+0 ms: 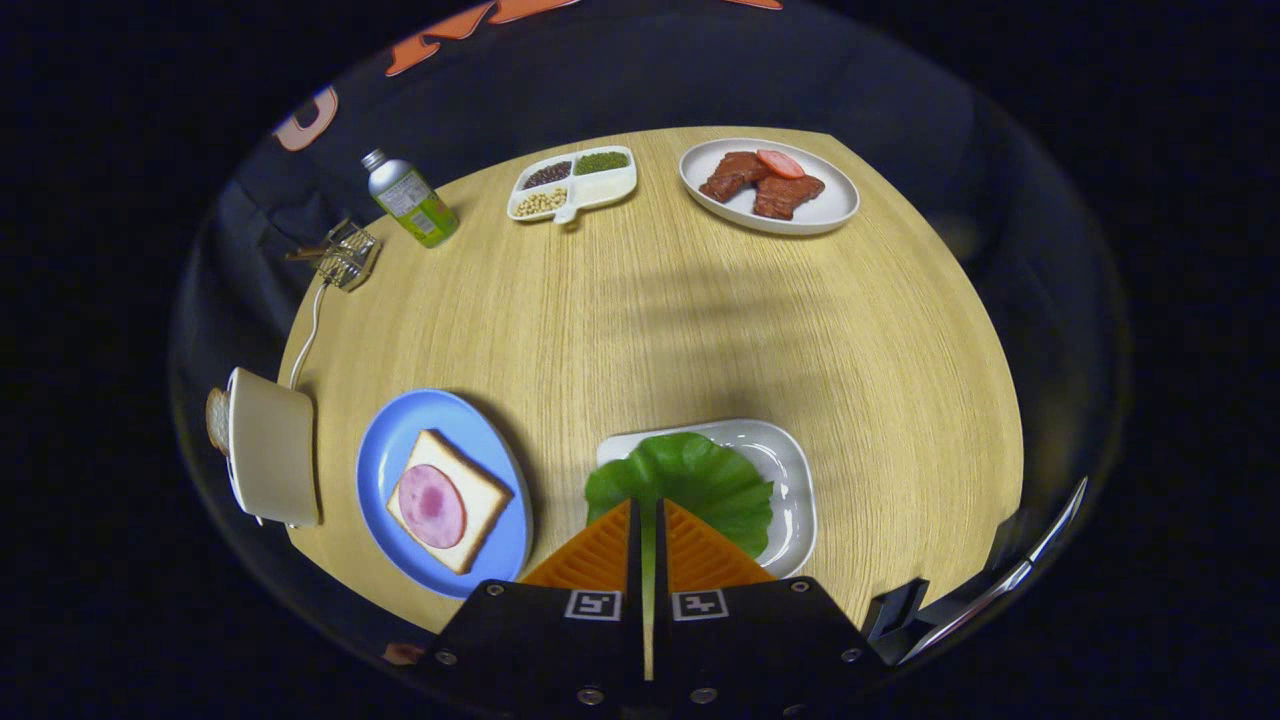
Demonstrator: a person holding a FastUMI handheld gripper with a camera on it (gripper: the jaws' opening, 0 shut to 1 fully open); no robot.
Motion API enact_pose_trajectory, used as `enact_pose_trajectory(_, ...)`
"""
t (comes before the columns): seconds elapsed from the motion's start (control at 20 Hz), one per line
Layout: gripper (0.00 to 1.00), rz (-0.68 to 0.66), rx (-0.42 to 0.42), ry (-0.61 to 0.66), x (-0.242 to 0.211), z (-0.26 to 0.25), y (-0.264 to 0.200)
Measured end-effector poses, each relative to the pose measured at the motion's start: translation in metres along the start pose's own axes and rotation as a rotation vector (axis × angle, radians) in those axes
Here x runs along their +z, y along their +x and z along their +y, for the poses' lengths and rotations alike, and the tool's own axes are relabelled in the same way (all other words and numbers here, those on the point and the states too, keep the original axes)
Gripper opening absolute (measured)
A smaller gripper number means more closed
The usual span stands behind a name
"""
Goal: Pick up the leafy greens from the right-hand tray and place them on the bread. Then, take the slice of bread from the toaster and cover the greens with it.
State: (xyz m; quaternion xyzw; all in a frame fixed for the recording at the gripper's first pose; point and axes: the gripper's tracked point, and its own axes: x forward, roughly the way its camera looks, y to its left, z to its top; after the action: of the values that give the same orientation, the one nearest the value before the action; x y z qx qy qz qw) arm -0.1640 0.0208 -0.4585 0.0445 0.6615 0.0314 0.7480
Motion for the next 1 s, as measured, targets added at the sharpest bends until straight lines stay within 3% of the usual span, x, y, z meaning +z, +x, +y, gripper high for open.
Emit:
enact_pose_trajectory(0.15, 0.04, 0.015, -0.07, -0.036, -0.001, -0.012, 0.006)
enact_pose_trajectory(0.3, 0.05, 0.061, -0.107, 0.006, -0.011, -0.02, 0.017)
enact_pose_trajectory(0.4, 0.15, 0.086, -0.125, 0.012, -0.017, -0.026, 0.02)
enact_pose_trajectory(0.55, 0.56, 0.124, -0.14, 0.005, -0.026, -0.028, 0.03)
enact_pose_trajectory(0.65, 0.7, 0.154, -0.147, 0.02, -0.035, -0.03, 0.038)
enact_pose_trajectory(0.75, 0.74, 0.177, -0.174, 0.021, -0.043, -0.037, 0.045)
enact_pose_trajectory(1.0, 0.75, 0.199, -0.168, 0.023, -0.052, -0.037, 0.057)
